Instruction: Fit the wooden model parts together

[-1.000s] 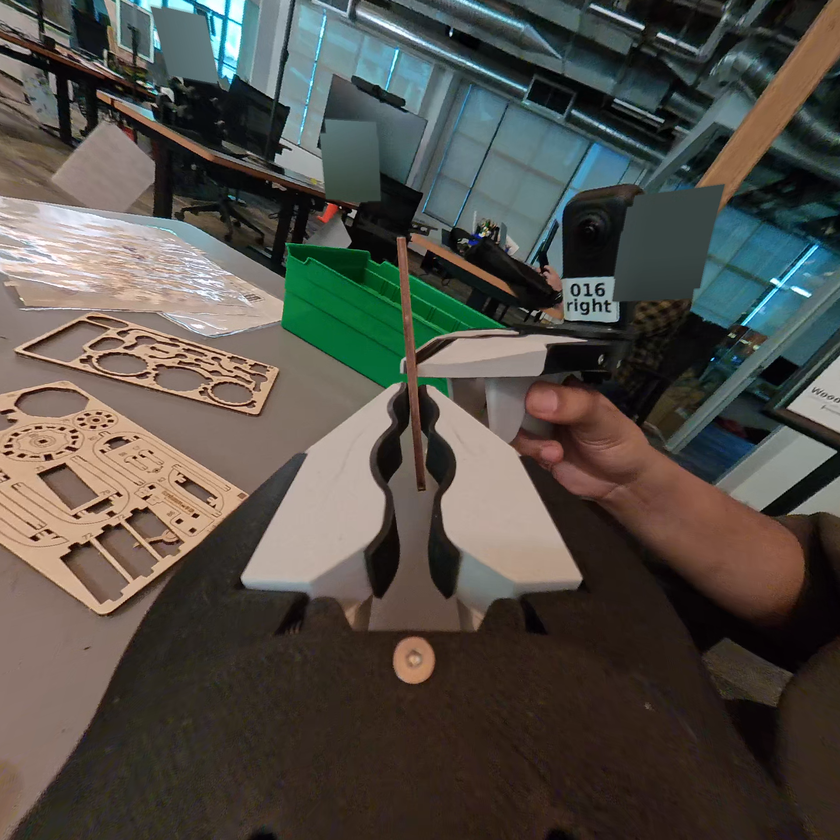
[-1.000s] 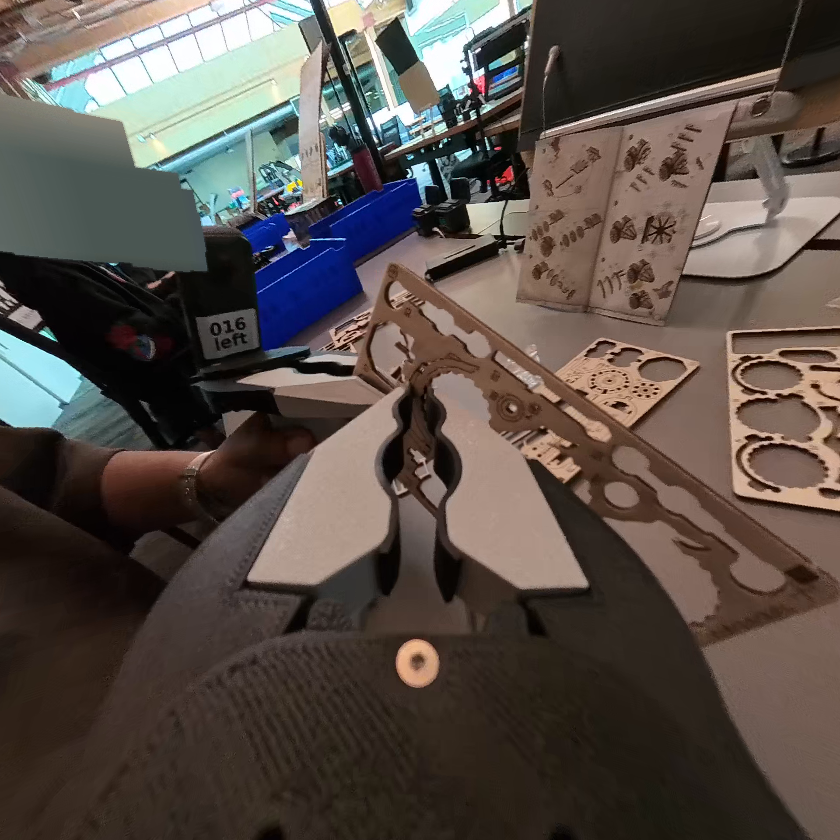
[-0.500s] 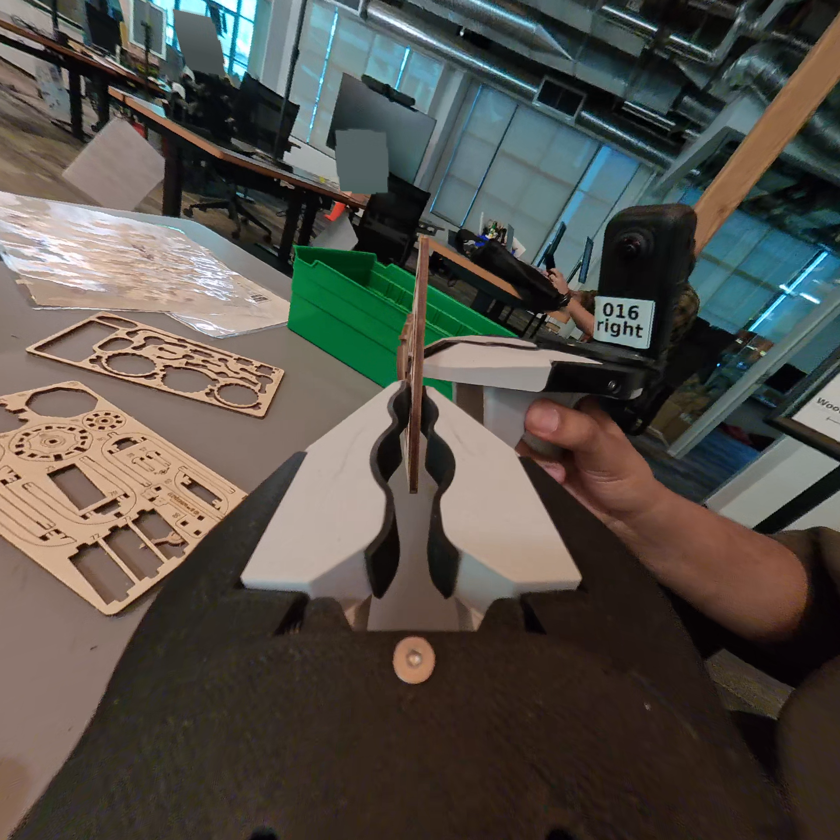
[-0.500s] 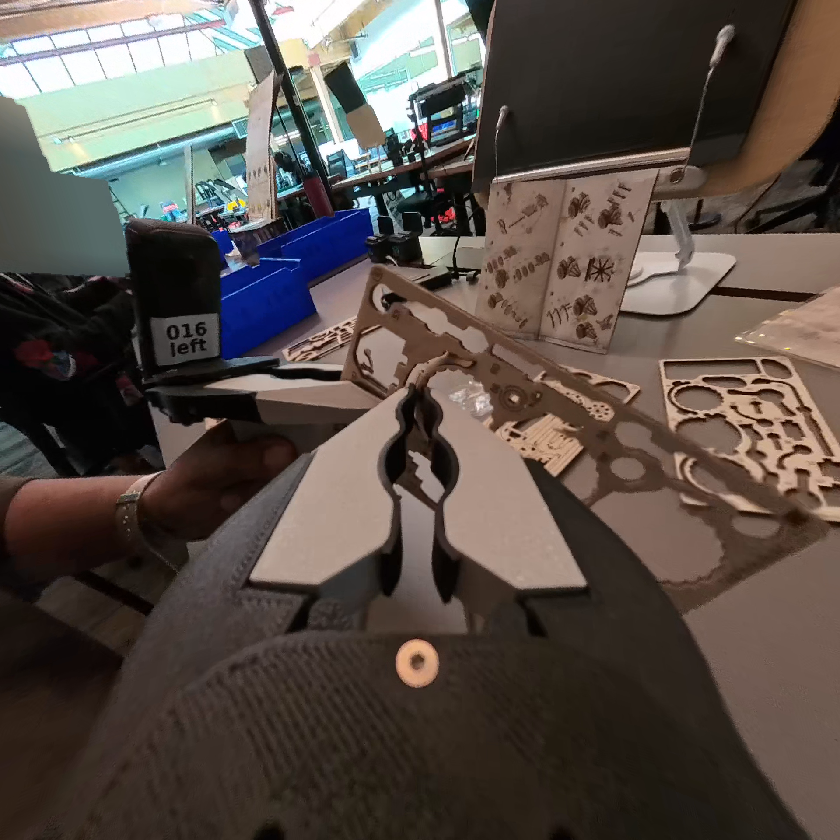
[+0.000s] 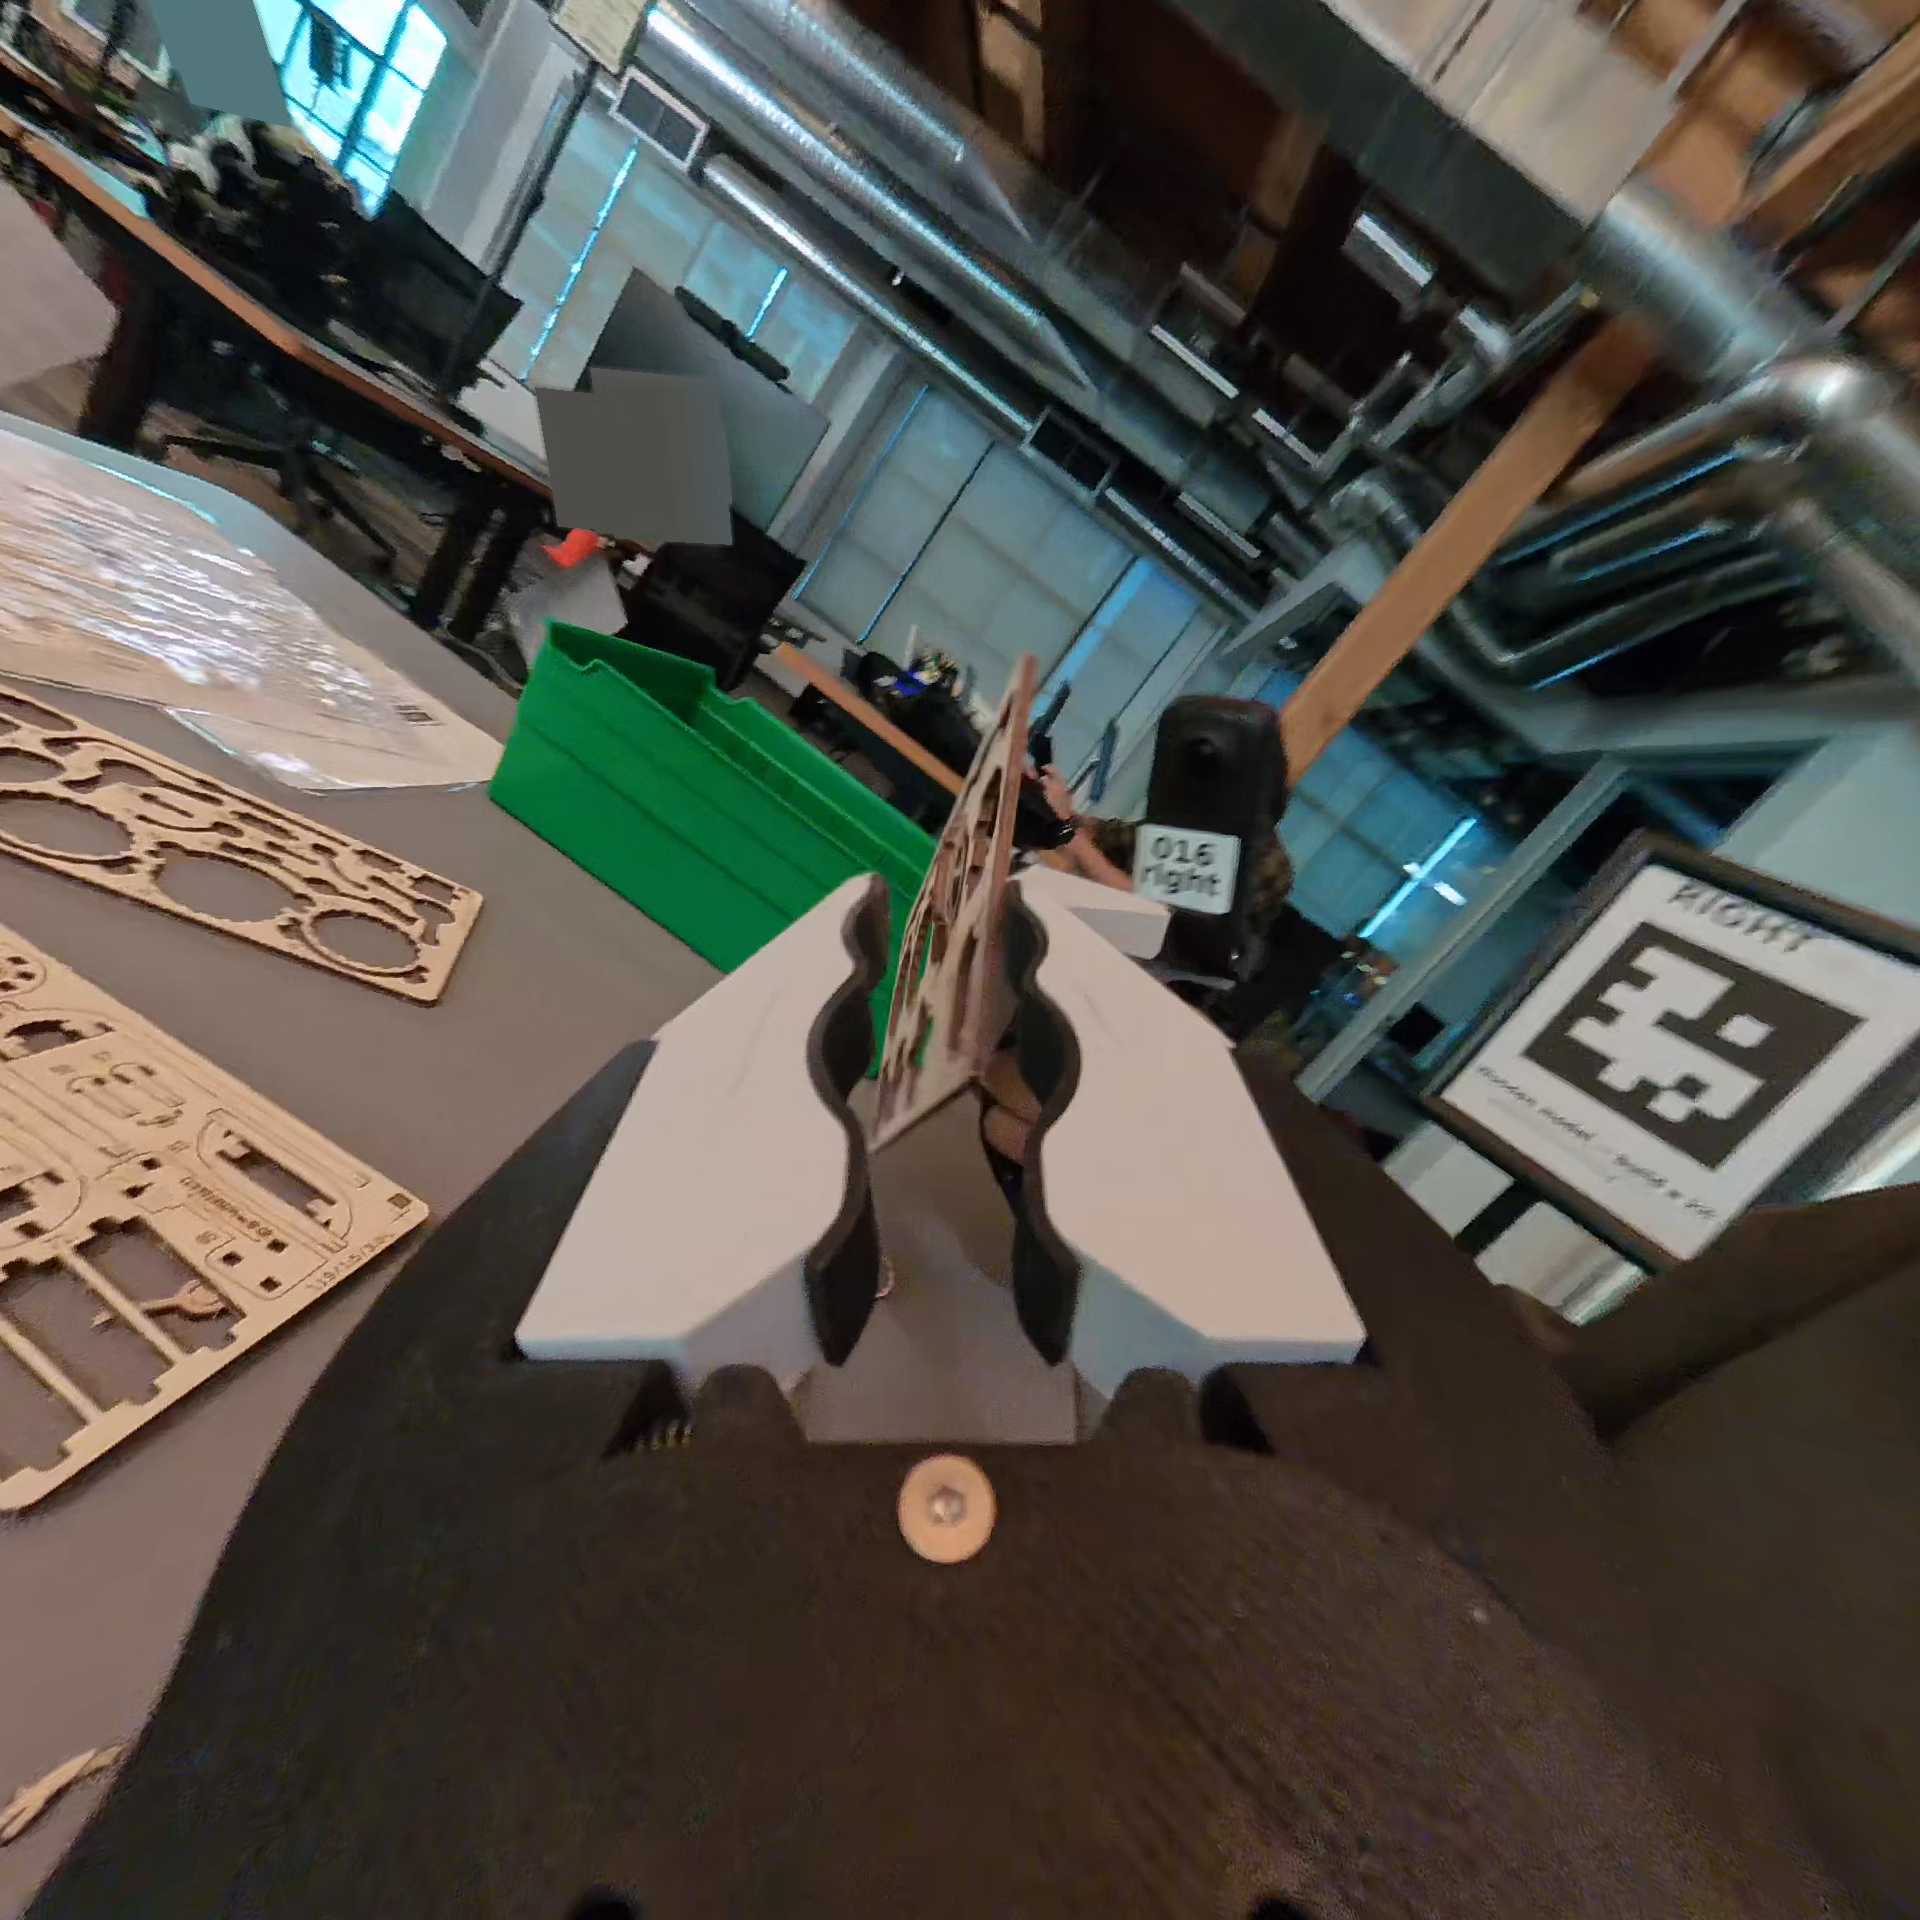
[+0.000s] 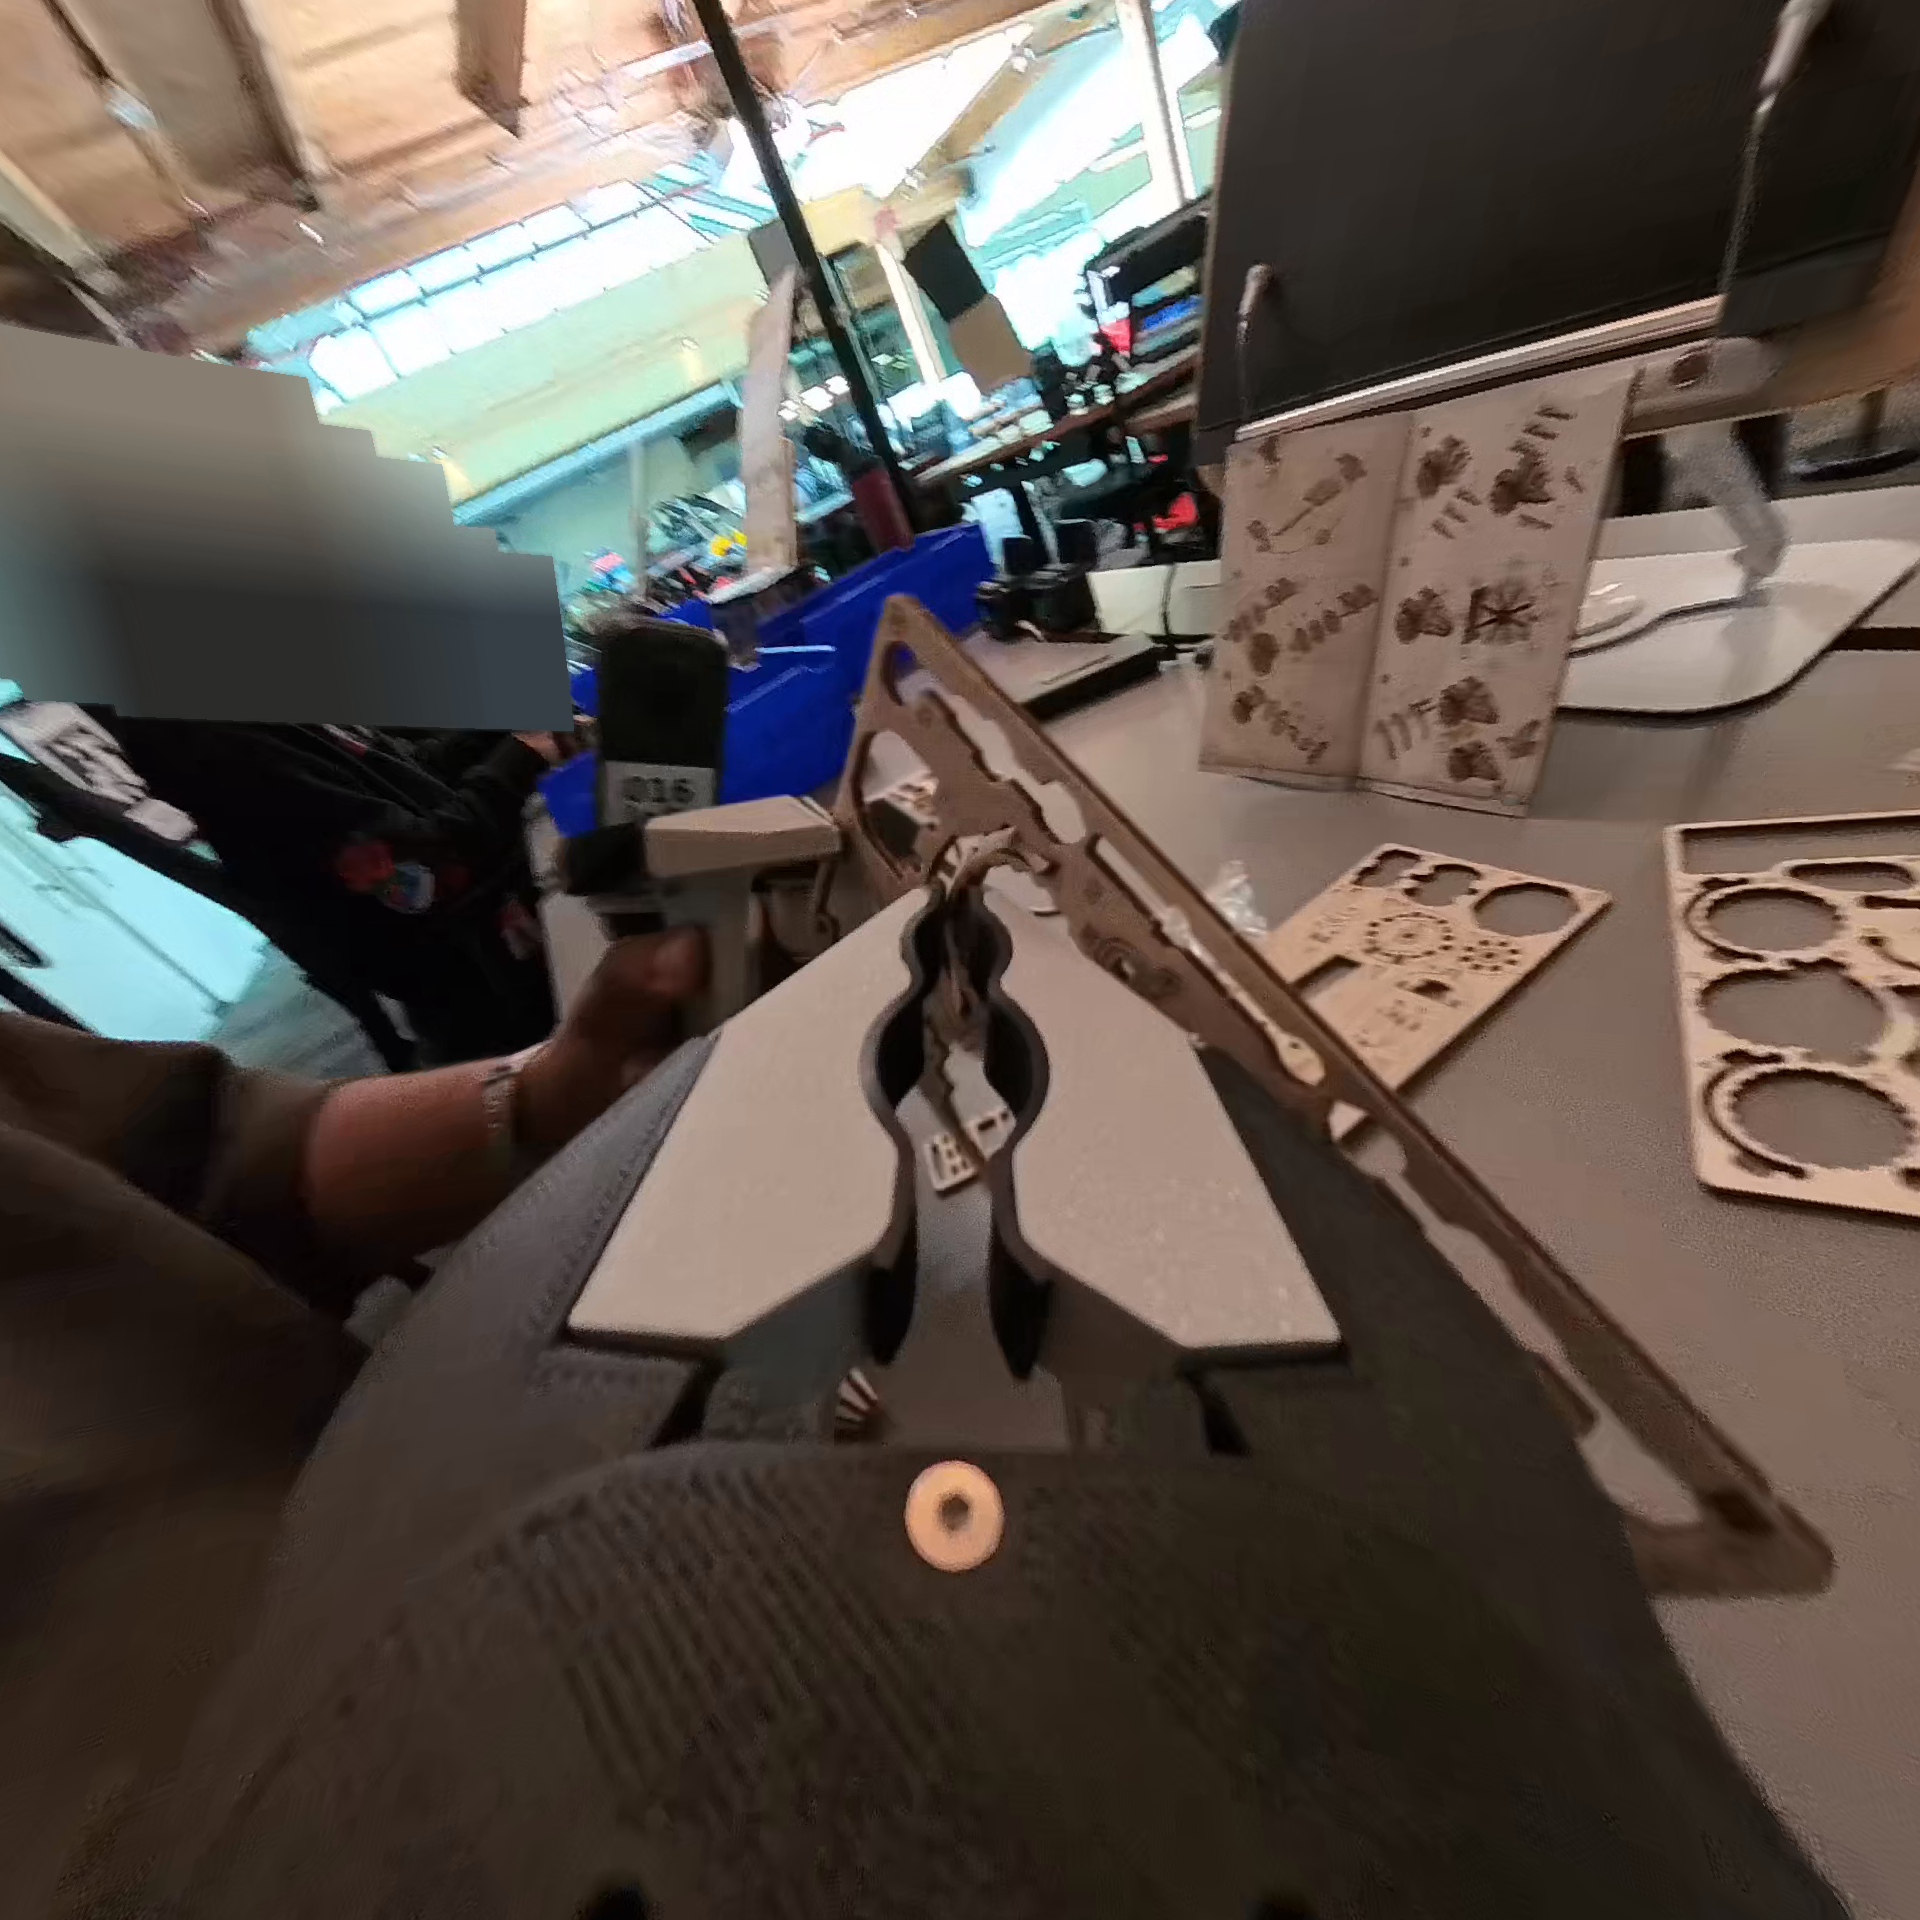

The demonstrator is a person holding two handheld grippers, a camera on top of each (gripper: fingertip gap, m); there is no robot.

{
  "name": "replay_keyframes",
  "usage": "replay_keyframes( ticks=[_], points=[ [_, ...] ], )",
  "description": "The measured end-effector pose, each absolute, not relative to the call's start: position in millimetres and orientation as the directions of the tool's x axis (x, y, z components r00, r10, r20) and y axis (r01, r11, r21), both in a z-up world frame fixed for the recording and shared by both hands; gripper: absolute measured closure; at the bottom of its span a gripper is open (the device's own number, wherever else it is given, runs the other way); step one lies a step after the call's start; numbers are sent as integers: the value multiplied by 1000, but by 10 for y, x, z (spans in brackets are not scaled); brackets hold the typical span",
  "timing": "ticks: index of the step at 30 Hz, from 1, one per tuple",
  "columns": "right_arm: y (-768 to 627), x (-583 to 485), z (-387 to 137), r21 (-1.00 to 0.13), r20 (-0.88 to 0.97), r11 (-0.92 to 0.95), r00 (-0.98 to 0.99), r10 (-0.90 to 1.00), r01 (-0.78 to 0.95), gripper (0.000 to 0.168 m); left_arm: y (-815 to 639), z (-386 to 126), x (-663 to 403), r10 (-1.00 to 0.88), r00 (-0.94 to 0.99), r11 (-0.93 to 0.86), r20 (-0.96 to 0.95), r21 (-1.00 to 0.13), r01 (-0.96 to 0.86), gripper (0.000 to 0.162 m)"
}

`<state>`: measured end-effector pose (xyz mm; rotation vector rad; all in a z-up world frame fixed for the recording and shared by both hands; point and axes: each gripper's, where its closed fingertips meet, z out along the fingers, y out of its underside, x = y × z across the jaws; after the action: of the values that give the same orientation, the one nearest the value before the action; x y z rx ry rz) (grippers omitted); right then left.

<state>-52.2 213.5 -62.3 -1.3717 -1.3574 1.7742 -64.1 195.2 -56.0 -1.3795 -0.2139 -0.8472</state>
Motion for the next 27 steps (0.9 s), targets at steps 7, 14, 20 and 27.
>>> replay_keyframes(
  ticks=[7,14,20,27],
  points=[
    [2167,-453,-616,-858,-503,-487,-469,727,164,167,1810,-319,-562,-628,393,-157,672,-604,781,137],
    [2013,-343,-604,-890,-440,-419,-590,677,182,168,1913,-572,-480,-559,395,-286,729,-617,733,138],
    [1838,-278,-620,-907,-407,-366,-664,627,210,167,1899,-687,-256,-560,479,-361,676,-719,594,136],
    [1810,-237,-651,-890,-443,-376,-688,575,258,168,1834,-608,-199,-617,460,-334,638,-742,582,162]
  ],
)
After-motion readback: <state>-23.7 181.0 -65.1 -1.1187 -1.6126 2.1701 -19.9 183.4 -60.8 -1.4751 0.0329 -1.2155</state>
